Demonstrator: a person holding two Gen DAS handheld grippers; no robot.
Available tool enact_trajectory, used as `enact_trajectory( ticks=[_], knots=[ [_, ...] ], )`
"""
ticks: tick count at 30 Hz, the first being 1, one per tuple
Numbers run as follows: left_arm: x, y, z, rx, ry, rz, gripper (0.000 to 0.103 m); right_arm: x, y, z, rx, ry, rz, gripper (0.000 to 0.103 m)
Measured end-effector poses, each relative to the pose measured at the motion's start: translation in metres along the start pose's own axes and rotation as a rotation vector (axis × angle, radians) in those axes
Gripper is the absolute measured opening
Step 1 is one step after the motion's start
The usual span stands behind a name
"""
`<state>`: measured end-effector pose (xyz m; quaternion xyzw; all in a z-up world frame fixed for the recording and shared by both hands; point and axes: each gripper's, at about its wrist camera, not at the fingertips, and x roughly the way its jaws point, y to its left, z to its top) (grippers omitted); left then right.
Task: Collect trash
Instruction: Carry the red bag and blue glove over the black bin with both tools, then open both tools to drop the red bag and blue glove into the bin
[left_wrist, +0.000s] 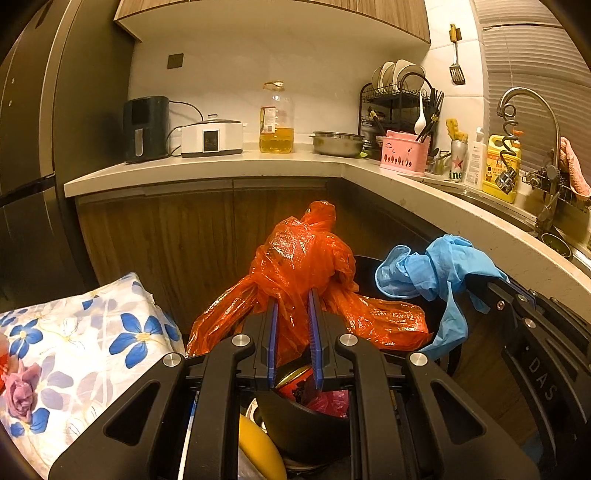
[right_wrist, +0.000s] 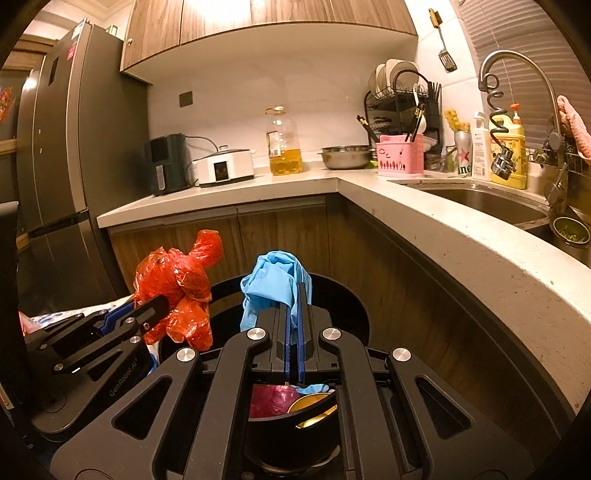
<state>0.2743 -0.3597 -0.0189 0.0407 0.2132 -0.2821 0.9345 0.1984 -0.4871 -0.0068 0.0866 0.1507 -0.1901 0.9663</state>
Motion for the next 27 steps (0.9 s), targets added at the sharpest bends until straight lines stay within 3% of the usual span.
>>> enact_trajectory(
  ticks=[23, 27],
  knots=[
    [0.021, -0.004, -0.006, 0.014, 0.025, -0.025, 0.019, 0.023, -0.009, -0.003, 0.026, 0.024, 0.025, 0.004],
    [0.023, -0.002, -0.008, 0.006, 0.03, -0.017, 0.032, 0.028, -0.013, -0.005, 0.04, 0.039, 0.025, 0.01]
  ],
)
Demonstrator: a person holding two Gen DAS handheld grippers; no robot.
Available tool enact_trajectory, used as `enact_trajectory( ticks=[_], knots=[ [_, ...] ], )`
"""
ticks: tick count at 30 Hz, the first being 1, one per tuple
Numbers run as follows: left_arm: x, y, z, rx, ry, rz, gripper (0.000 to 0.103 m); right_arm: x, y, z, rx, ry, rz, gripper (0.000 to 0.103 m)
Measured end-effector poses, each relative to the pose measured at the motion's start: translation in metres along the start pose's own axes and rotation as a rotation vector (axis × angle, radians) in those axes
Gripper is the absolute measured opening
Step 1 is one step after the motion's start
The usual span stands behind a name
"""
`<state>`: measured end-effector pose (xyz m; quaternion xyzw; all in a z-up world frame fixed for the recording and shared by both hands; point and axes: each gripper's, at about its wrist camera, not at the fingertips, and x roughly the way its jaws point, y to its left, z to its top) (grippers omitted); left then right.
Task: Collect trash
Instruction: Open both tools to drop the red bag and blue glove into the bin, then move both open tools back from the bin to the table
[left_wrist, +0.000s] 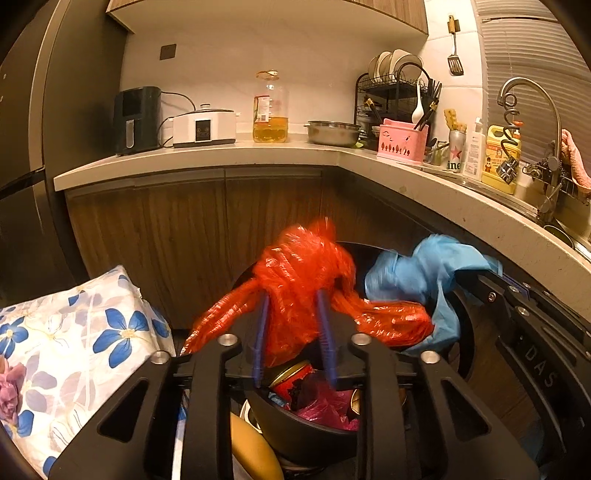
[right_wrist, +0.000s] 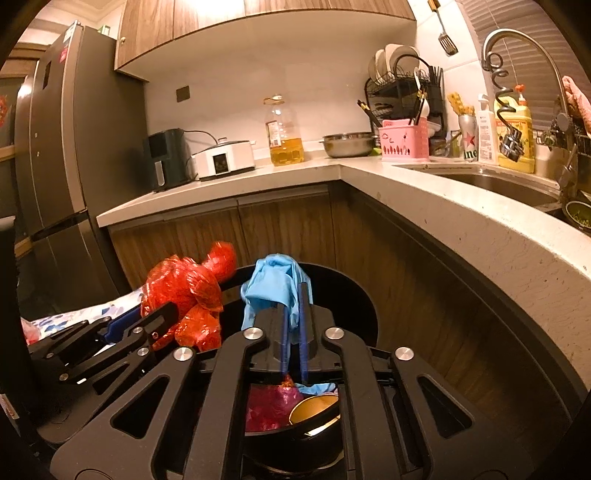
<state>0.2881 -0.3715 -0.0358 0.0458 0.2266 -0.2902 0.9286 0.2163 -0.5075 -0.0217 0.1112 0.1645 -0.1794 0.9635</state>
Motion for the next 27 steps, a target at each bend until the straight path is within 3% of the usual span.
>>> enact_trajectory(
  ticks=[2, 4, 16, 20, 27],
  knots=[
    [0.0, 0.002, -0.001, -0.004, -0.001, 0.004, 0.039, 0.002, -0.001, -0.001, 0.003, 0.006, -0.007, 0.025],
    [0.0, 0.004, -0.002, -0.01, 0.001, 0.012, 0.045, 0.002, -0.003, -0.003, 0.009, 0.006, -0.01, 0.032],
    [-0.017, 0.021, -0.012, -0.053, -0.001, 0.057, 0.075, -0.01, 0.001, -0.007, 0.013, 0.005, -0.015, 0.06],
    [-0.028, 0.027, -0.016, -0.054, -0.002, 0.078, 0.084, -0.018, 0.003, -0.007, 0.02, 0.001, -0.011, 0.075],
    [-0.053, 0.036, -0.023, -0.052, -0.024, 0.098, 0.097, -0.035, 0.014, -0.012, 0.003, 0.0, -0.01, 0.083]
  ],
)
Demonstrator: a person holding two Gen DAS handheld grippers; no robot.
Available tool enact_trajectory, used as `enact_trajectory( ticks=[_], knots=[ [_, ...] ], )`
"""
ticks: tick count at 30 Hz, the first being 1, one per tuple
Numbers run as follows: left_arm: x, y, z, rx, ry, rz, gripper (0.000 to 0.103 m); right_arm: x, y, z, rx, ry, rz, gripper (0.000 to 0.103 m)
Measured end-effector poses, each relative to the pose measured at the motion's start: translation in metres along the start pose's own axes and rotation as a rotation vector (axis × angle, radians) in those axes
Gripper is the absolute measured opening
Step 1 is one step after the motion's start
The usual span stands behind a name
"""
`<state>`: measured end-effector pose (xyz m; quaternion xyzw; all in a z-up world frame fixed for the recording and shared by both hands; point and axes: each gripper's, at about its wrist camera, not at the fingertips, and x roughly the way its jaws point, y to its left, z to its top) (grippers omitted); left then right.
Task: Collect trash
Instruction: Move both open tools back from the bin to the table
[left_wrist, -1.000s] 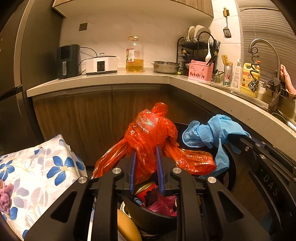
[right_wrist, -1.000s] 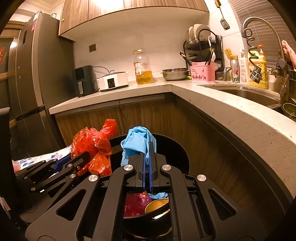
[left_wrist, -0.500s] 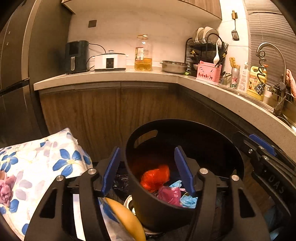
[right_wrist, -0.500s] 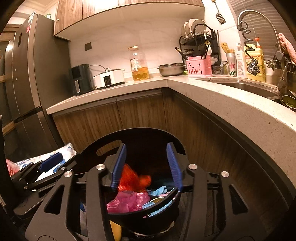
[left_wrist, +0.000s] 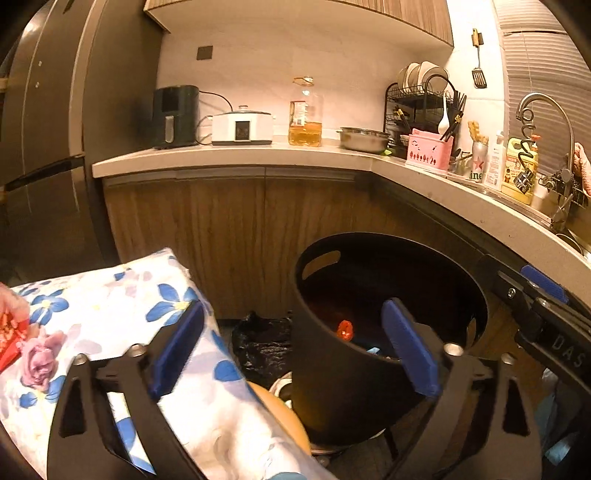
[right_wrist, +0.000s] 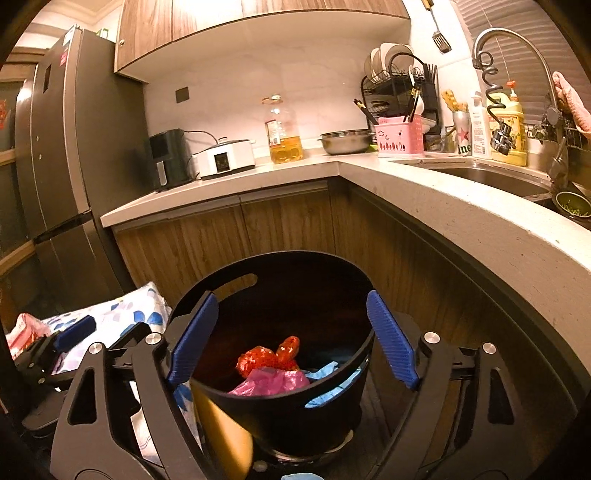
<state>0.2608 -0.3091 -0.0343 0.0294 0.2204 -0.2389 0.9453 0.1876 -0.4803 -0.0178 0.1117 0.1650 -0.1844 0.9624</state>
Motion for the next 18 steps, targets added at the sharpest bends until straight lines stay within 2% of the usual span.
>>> enact_trajectory(
  ticks=[9, 18],
  knots=[
    [-0.035, 0.021, -0.009, -0.002, -0.033, 0.074, 0.097, -0.02, 0.012, -0.01, 0.008, 0.004, -0.009, 0.084],
    [-0.072, 0.055, -0.024, -0.039, -0.051, 0.164, 0.097, -0.038, 0.042, -0.022, -0.009, 0.013, 0.03, 0.084]
  ],
)
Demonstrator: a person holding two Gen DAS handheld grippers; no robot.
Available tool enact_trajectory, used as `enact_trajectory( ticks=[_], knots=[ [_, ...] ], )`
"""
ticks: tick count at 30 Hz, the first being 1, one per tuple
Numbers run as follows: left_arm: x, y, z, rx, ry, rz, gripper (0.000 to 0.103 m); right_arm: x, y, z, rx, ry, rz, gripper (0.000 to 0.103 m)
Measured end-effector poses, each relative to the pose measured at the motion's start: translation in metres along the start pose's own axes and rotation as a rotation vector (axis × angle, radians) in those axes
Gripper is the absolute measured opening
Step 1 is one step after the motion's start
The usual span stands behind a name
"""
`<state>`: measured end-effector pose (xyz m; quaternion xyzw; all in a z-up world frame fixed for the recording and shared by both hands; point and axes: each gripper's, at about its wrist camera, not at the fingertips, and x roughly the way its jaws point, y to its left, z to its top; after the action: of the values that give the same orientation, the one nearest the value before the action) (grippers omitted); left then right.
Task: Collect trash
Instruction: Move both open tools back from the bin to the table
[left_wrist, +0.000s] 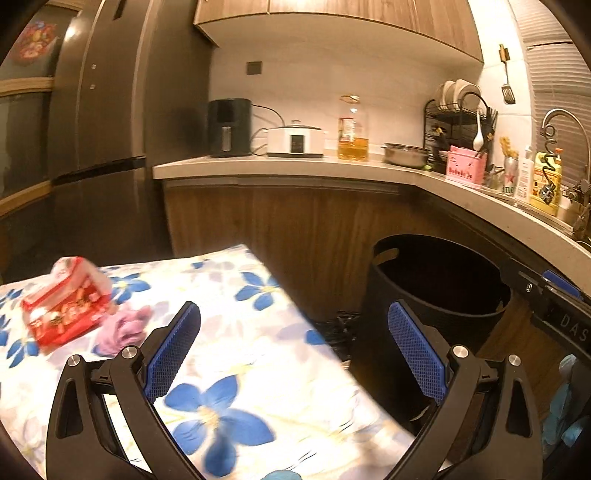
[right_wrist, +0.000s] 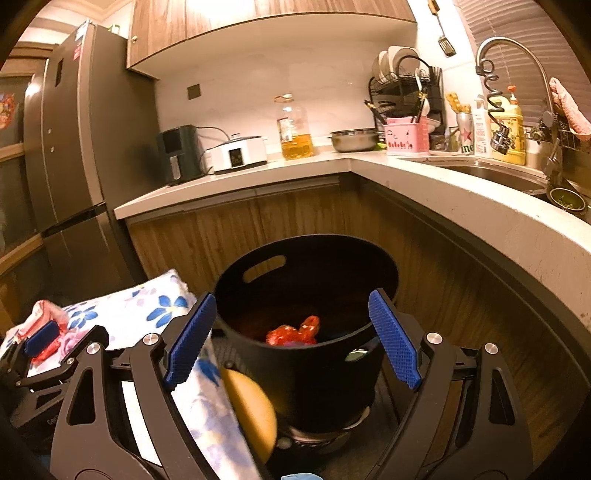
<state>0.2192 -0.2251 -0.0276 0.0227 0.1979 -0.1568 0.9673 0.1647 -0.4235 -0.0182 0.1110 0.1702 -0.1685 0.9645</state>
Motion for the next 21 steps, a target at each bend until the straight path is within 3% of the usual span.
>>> enact_trajectory(
  ticks=[8, 21],
  knots=[
    [-0.024, 0.041, -0.013, -0.041, -0.008, 0.066, 0.097, -0.011, 0.043, -0.012, -0.046, 0.008, 0.064, 0.084],
    [-0.05, 0.13, -0.033, -0.126, -0.009, 0.233, 0.097, -0.004, 0.13, -0.04, -0.112, 0.05, 0.197, 0.083]
  ],
)
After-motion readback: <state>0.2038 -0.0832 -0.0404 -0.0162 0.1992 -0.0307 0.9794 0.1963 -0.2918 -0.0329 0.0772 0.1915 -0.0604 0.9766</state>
